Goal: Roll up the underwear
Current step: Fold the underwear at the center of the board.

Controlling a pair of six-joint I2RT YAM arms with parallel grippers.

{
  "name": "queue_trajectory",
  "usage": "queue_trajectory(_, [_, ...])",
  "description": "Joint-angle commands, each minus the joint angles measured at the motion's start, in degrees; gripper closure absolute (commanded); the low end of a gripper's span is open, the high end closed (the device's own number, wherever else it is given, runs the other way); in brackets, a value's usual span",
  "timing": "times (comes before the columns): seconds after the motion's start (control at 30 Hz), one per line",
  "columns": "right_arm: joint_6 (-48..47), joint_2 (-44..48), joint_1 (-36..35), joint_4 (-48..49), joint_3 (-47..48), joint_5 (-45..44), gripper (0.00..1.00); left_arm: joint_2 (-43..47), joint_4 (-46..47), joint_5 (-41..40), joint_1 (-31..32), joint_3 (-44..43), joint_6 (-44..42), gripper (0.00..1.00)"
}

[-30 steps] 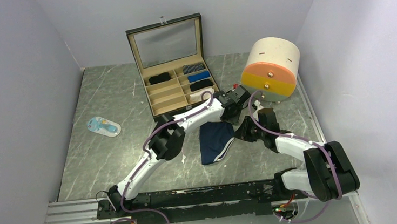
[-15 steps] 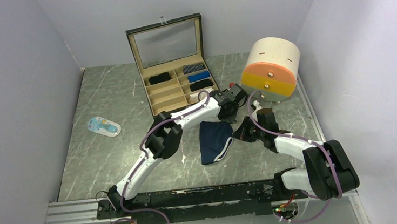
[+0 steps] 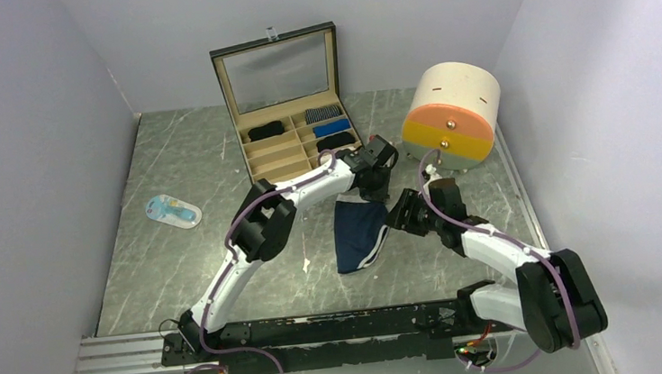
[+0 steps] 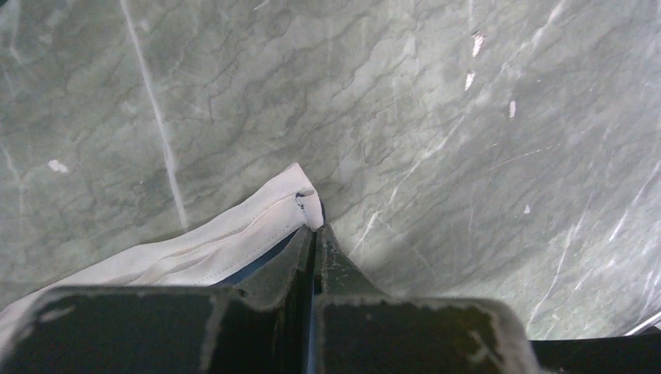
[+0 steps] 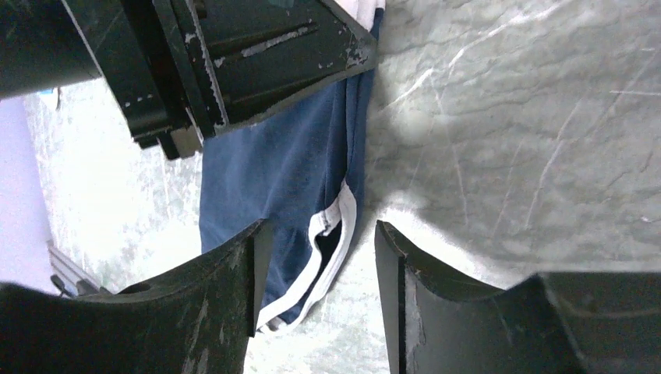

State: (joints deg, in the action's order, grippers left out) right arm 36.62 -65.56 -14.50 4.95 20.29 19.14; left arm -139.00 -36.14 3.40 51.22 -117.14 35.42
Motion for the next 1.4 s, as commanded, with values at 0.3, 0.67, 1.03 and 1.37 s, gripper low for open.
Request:
queue_trajectory(0.3, [2.58, -7.23, -1.13, 3.76, 2.47, -1.71, 0.69, -5.02, 0.9, 0.84, 0.55, 3.91, 0.13, 0.95])
queue_trajectory(0.67, [-0.75, -4.81, -1.84, -1.82, 5.33, -6.55, 0.62, -3.12, 2.13, 1.9, 0.45, 4.49, 0.54, 0.95])
queue_trajectory(1.03, [-3.34, -5.8, -5.3, -4.7, 9.04, -11.34, 1.0, -0.1, 6.87, 6.02, -0.52, 9.29, 2.08, 0.95])
queue_trajectory(1.37, [-0.82, -4.39, -16.8, -11.8, 13.11, -23.11, 1.0, 9.56, 21.22, 15.94, -5.23, 22.88, 6.11, 0.95])
